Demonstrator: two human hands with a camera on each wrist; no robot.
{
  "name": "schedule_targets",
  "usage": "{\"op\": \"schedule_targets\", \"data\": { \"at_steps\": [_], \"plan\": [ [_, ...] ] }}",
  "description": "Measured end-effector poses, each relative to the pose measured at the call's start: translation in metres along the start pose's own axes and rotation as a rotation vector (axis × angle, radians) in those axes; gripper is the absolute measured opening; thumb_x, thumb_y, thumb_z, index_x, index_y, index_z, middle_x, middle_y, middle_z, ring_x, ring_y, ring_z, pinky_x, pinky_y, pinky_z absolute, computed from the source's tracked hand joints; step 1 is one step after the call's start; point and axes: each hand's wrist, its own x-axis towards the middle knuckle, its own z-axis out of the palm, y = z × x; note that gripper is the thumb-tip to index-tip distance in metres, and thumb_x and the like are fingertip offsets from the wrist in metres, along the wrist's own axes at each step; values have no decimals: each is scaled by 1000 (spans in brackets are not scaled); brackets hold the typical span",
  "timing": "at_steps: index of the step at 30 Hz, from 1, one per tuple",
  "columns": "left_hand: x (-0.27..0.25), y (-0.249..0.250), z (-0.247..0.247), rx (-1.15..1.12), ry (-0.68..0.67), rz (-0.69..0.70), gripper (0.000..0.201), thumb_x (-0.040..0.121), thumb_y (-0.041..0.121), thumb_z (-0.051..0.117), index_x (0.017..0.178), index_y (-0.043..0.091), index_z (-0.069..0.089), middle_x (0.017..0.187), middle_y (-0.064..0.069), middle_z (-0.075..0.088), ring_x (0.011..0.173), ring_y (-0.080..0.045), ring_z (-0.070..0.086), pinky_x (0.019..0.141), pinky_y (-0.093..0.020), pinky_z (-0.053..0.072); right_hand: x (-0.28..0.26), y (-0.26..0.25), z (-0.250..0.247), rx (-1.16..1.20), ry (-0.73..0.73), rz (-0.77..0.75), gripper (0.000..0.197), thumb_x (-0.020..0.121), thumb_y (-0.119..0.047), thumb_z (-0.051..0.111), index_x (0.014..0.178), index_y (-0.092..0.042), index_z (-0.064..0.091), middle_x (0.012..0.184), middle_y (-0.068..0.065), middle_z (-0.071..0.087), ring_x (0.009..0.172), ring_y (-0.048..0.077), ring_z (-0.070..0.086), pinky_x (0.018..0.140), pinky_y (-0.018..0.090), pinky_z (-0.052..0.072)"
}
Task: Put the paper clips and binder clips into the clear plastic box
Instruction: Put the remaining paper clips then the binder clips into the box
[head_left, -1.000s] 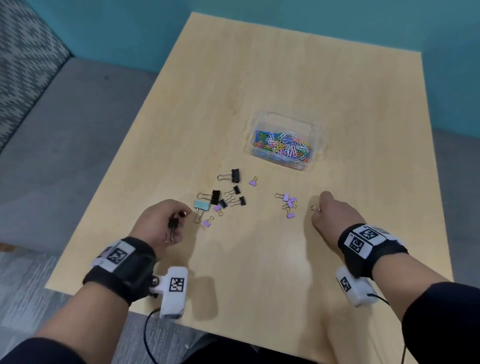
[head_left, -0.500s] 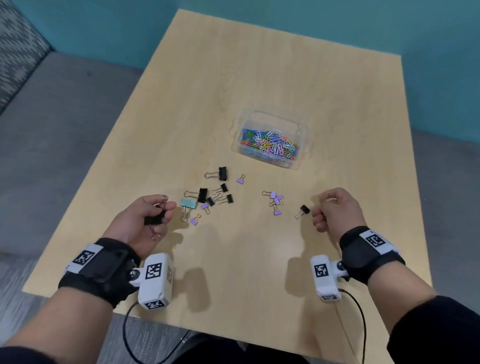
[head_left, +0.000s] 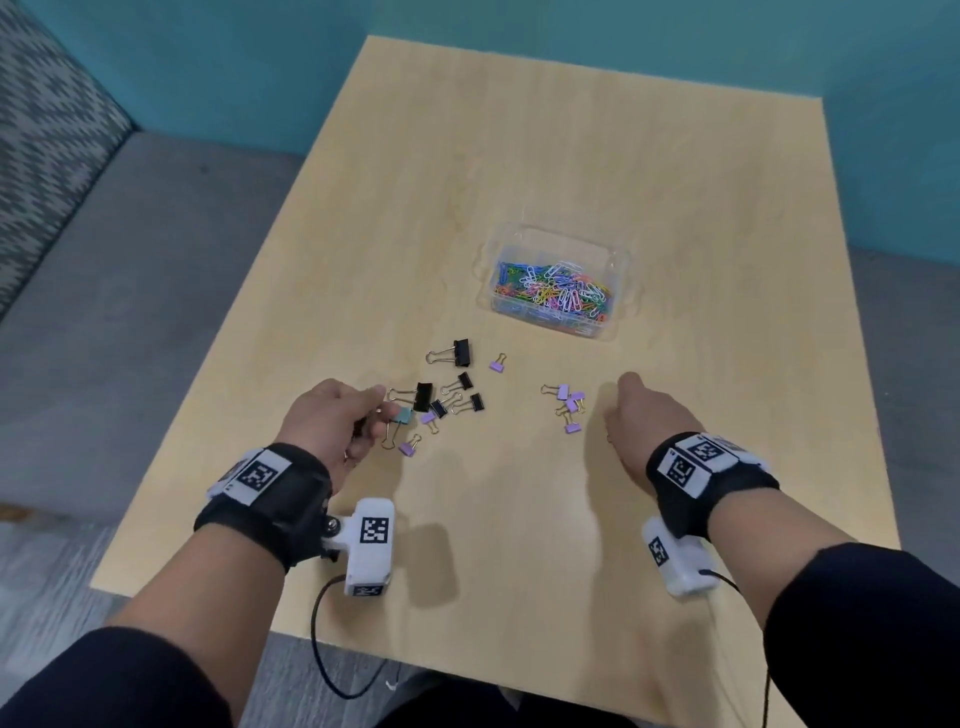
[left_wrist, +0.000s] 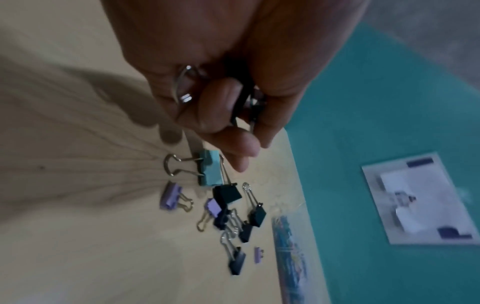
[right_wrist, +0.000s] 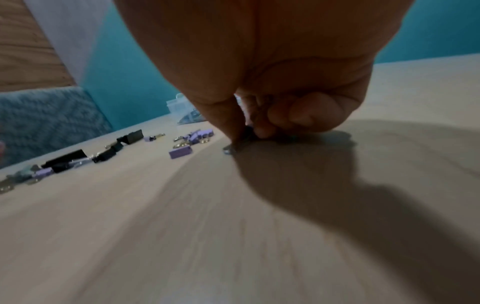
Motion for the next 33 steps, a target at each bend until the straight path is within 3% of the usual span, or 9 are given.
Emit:
{"op": "schedule_targets", "data": {
  "at_steps": [5, 7, 10, 13, 17, 22, 25, 29, 33],
  "plan": [
    [-5, -2, 0, 11, -6, 48, 13, 90, 6, 55, 98, 15, 53, 71, -11, 61, 46, -14, 44, 34, -18, 24, -3, 3, 0, 68, 0, -31, 9, 82, -27, 45, 84, -18, 43, 70, 6, 58, 60, 24, 54, 49, 30, 38],
    [-3, 0, 0, 258, 67, 149, 5, 90, 16, 56, 91, 12, 58, 64, -7, 54, 41, -15, 42, 38, -21, 27, -6, 6, -3, 479, 14, 21, 8, 77, -25, 48, 77, -17, 52, 62, 3, 58, 53, 26, 50, 49, 30, 38],
    [-1, 3, 5, 886, 184, 276, 34, 84, 51, 57, 86, 18, 53, 66, 2, 59, 55, -19, 55, 50, -28, 39, -13, 14, -9, 1444, -135, 268, 11, 62, -19, 54, 70, -11, 54, 59, 6, 43, 47, 19, 33, 45, 24, 29],
    [-2, 5, 20, 1222, 176, 316, 52, 76, 64, 59, 91, 18, 41, 68, 1, 58, 62, -17, 54, 50, -29, 36, -22, 18, -10, 1863, -278, 347, 17, 83, -18, 52, 69, -10, 52, 67, 9, 56, 49, 17, 47, 42, 20, 42],
    [0, 4, 36, 1332, 130, 317, 52, 80, 60, 59, 94, 16, 36, 55, 7, 58, 57, -13, 52, 50, -26, 38, -14, 6, 0, 1533, -139, 297, 14, 88, -4, 46, 84, -13, 56, 66, 8, 53, 44, 15, 41, 40, 20, 34],
    [4, 6, 40, 1332, 103, 308, 48, 83, 58, 55, 95, 15, 39, 60, 4, 61, 61, -15, 53, 51, -28, 37, -12, -18, 12, 448, -45, -67, 20, 87, -40, 54, 86, -22, 44, 90, -12, 61, 72, 18, 58, 59, 32, 43],
    [6, 7, 35, 1269, 103, 301, 48, 80, 58, 58, 92, 15, 42, 73, 3, 58, 68, -18, 55, 53, -30, 36, -10, -27, 13, 151, -70, -87, 37, 82, -56, 57, 96, -30, 36, 80, -17, 50, 71, 14, 54, 53, 28, 33],
    [12, 9, 21, 863, 88, 215, 46, 77, 56, 62, 77, 11, 49, 63, -4, 59, 54, -21, 53, 52, -29, 37, -5, -36, 9, 101, -89, -79, 23, 91, -42, 50, 106, -29, 40, 73, -16, 39, 69, 16, 48, 50, 27, 28],
    [15, 13, 9, 40, -68, 4, 43, 82, 46, 65, 60, 17, 40, 59, -11, 47, 41, -17, 28, 42, -24, 15, -2, -34, 7, 157, -135, -125, 19, 86, -39, 52, 97, -23, 50, 69, -14, 43, 59, 8, 44, 49, 26, 29]
  ]
}}
